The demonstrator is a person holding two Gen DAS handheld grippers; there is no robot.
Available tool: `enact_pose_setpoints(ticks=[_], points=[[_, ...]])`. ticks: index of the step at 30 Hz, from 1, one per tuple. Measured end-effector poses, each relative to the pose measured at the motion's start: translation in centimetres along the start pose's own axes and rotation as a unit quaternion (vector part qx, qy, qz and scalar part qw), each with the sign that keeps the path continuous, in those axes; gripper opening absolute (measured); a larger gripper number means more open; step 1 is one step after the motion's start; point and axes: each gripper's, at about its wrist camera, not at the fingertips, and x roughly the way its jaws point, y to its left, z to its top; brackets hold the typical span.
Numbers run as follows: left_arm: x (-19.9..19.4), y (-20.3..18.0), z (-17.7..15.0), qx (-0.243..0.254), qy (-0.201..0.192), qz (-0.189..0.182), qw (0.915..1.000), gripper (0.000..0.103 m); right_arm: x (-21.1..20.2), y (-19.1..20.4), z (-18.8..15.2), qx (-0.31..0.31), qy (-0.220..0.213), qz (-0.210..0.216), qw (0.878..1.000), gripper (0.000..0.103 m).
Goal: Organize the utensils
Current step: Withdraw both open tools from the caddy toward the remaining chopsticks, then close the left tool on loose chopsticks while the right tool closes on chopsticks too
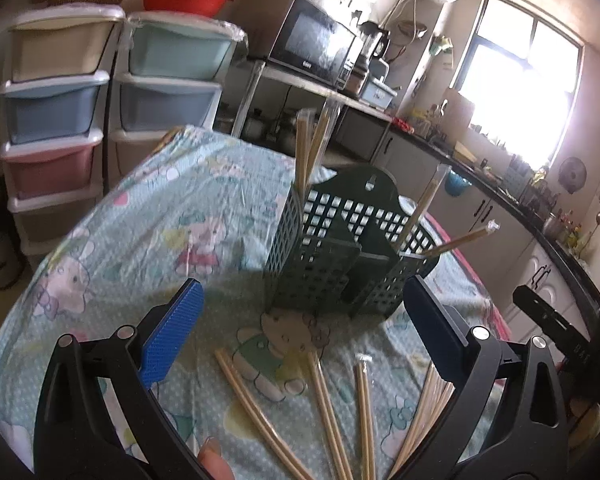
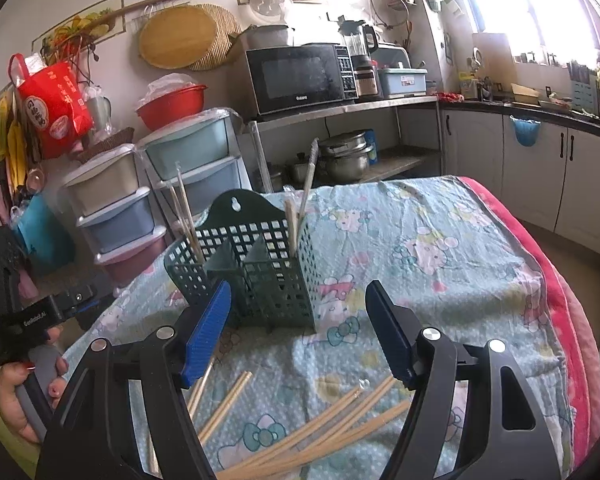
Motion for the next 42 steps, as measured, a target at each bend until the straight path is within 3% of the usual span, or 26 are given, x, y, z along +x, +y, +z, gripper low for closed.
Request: enact_pose_setpoints(ticks=[6,16,19,23,27,42], points=[[1.2,0.9,-1.3,-0.011,0.031,0.004,0.9994,0.092,0.4,-1.3,-1.1,0.01,0.023,-0.009,1.0,0.067],[3.1,2.5,-3.4,-0.029,0.082,0.008,0.9962,0.092,1.6,-4.3,-3.2,0.038,0.074,-0.022,0.996,0.046],[3.7,3.1,-4.2,-0.039,0.097,0.008,0.9944,0.082,2.1,-4.7,-3.7,0.04,0.087,-0.026,0.995,0.04],[4.5,4.2,-5.0,-0.063,0.117,0.011,0.9911,0.06,3.2,-5.4,-4.5,0.049,0.111,-0.031,0.992,0.032],[5.1,5.1,-5.6,-0.08,0.133,0.017,0.9877,0.047,4.6,-6.4,-5.1,0.066,0.137,-0.042,0.988,0.029],[7.4,5.2,-5.7,-0.067,0.144,0.062,0.9854,0.047,10.1,-9.4,-6.0,0.125,0.218,-0.059,0.966,0.027]])
